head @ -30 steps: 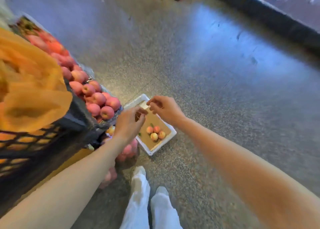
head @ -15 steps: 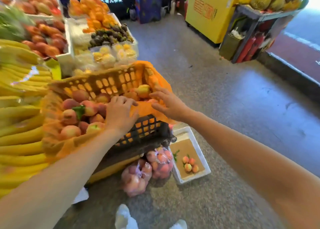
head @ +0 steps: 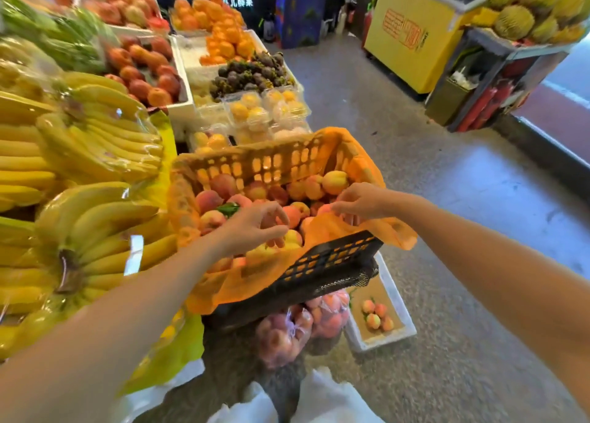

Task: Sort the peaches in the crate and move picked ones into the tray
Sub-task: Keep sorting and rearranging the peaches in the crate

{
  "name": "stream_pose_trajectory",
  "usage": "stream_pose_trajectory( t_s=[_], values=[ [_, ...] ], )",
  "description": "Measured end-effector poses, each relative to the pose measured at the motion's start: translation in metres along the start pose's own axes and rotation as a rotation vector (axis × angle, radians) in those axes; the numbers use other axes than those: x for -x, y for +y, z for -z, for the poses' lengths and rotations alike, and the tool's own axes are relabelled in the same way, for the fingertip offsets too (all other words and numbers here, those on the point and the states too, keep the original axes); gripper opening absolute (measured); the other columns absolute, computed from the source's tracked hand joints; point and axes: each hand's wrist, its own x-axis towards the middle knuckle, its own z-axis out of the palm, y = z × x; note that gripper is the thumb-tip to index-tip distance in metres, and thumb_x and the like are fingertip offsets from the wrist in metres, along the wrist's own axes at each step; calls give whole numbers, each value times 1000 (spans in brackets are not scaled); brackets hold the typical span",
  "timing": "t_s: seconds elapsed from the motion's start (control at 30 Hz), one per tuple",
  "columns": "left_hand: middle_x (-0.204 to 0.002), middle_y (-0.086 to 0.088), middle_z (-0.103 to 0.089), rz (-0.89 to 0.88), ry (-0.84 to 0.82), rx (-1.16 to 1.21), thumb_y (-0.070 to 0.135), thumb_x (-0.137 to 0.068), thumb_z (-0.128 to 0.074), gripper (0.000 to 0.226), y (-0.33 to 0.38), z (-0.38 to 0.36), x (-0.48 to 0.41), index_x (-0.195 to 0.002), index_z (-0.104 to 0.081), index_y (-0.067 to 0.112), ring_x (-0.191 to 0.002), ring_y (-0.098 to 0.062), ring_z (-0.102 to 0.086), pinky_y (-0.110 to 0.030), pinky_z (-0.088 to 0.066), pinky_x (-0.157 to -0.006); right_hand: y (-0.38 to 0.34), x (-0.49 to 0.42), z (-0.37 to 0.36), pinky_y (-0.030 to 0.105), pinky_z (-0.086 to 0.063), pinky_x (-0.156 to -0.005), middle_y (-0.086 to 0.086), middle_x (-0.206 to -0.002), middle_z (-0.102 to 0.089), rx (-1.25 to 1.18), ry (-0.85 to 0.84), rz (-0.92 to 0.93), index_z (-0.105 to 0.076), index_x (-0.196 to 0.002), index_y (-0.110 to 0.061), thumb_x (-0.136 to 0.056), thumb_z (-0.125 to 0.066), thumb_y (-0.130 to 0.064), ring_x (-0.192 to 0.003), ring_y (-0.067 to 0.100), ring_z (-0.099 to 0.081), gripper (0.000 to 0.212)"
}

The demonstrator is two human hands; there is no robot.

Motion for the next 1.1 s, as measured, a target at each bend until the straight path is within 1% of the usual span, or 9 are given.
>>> stream_pose_trajectory(
  t_s=[0.1, 0.17, 0.27, 0.4, 0.47, 0.57, 0.67, 0.87, 1.1],
  values=[
    [-89, 6, -67, 67, 192, -309, 25, -88, -62, 2, -27, 20, -4, -87, -62, 27, -85, -11, -62, -39, -53, -79, -19, -25, 7, 32, -51, -77, 0, -94, -68, 58, 64, 55, -68, -105, -15, -95, -53, -43, -89, 19, -64, 33],
    [-90, 7, -68, 127, 296, -375, 27, -87, -63, 3, -41, 26, -9, -88, -65, 26, -86, -11, -62, -35, -54, -77, -34, -39, 9, 29, -50, -83, -4, -103, -66, 41, 39, 134, -66, -113, -19, -95, -55, -40, -98, 17, -63, 30],
    [-93, 5, -66, 168, 342, -509, 33, -85, -60, 13, -56, 30, -20, -95, -64, 27, -91, -16, -59, -35, -49, -82, -48, -61, 6, 24, -47, -84, -4, -119, -61, 29, -49, 205, -62, -122, -19, -95, -57, -31, -102, 12, -57, 30],
    [-111, -1, -62, 274, 308, -668, 39, -86, -55, 34, -61, 25, -34, -118, -57, 26, -108, -22, -52, -35, -39, -93, -43, -99, -5, 24, -48, -85, -1, -130, -58, 101, -104, 261, -56, -130, -21, -94, -58, -33, -114, 17, -56, 38],
    [-121, -1, -59, 335, 270, -763, 43, -86, -55, 44, -60, 22, -40, -127, -52, 28, -116, -24, -49, -35, -36, -96, -40, -115, -10, 20, -45, -80, 1, -135, -55, 132, -121, 290, -49, -136, -21, -94, -59, -33, -117, 18, -54, 45],
    [-129, -2, -54, 424, 195, -839, 54, -80, -60, 61, -63, 20, -48, -135, -44, 32, -122, -24, -43, -36, -34, -100, -41, -138, -20, 30, -47, -94, 5, -140, -49, 182, -172, 330, -39, -142, -17, -92, -62, -29, -124, 21, -49, 56],
    [-129, -4, -52, 483, 178, -870, 60, -77, -62, 69, -66, 20, -53, -137, -41, 32, -123, -27, -40, -38, -32, -103, -45, -161, -34, 38, -46, -99, 8, -139, -47, 259, -223, 371, -36, -142, -17, -90, -63, -36, -124, 25, -49, 62],
    [-125, -7, -51, 547, 126, -921, 68, -72, -62, 81, -71, 21, -59, -139, -37, 31, -122, -29, -39, -39, -32, -103, -48, -190, -60, 34, -46, -87, 10, -126, -50, 322, -207, 449, -29, -145, -22, -84, -68, -43, -111, 27, -53, 75],
    [-113, -5, -56, 483, 82, -898, 71, -66, -60, 77, -83, 39, -67, -130, -46, 29, -111, -27, -44, -37, -34, -90, -47, -206, -67, 44, -48, -84, 13, -117, -60, 298, -175, 498, -36, -138, -16, -77, -76, -42, -107, 31, -54, 77]
  ],
)
